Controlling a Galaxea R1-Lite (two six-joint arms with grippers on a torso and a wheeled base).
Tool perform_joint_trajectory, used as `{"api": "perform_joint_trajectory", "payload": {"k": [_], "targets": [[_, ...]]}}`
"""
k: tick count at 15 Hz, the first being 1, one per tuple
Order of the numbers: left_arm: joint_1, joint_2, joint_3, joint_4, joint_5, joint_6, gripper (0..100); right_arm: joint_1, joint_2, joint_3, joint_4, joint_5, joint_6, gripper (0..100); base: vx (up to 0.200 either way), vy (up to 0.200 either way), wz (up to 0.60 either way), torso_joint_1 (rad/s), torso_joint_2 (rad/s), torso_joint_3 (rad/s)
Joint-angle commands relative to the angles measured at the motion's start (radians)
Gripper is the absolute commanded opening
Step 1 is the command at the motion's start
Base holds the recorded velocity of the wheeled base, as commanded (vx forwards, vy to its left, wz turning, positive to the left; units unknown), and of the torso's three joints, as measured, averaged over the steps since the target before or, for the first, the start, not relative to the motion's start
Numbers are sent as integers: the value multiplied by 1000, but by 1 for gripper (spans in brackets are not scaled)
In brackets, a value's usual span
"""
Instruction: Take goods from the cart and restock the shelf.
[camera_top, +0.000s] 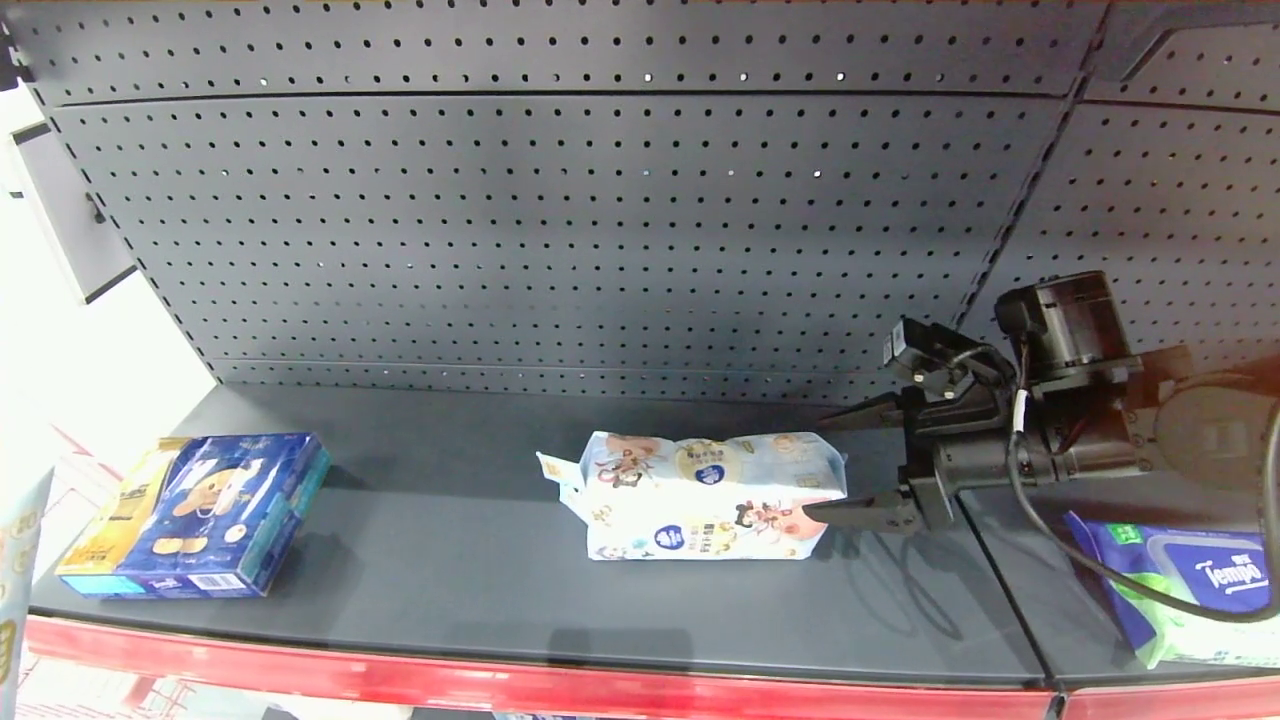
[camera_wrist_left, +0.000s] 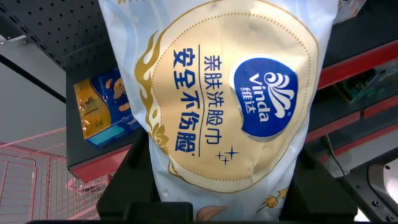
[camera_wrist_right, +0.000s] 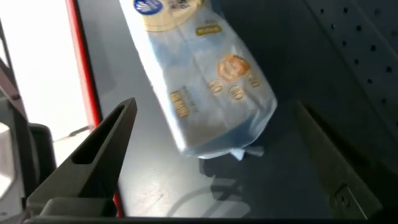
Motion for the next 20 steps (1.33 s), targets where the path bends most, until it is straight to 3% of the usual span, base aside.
{"api": "perform_joint_trajectory", "payload": {"k": [1,11,12,20], "targets": [[-2,-1,2,1,0,0,0,1,29,-21,0,0,-15,100,0,0,0,0,0,0],[0,-2,2,1,0,0,0,80,112,-27,-1,-35,-64,100,0,0,0,0,0,0],[-2,-2,3,1,0,0,0,78,126,-33,-4,-37,-81,0,0,0,0,0,0,0],[-2,-2,5,0,-3,-1,0,127,63,-8,-1,-34,-76,0,0,0,0,0,0,0]]}}
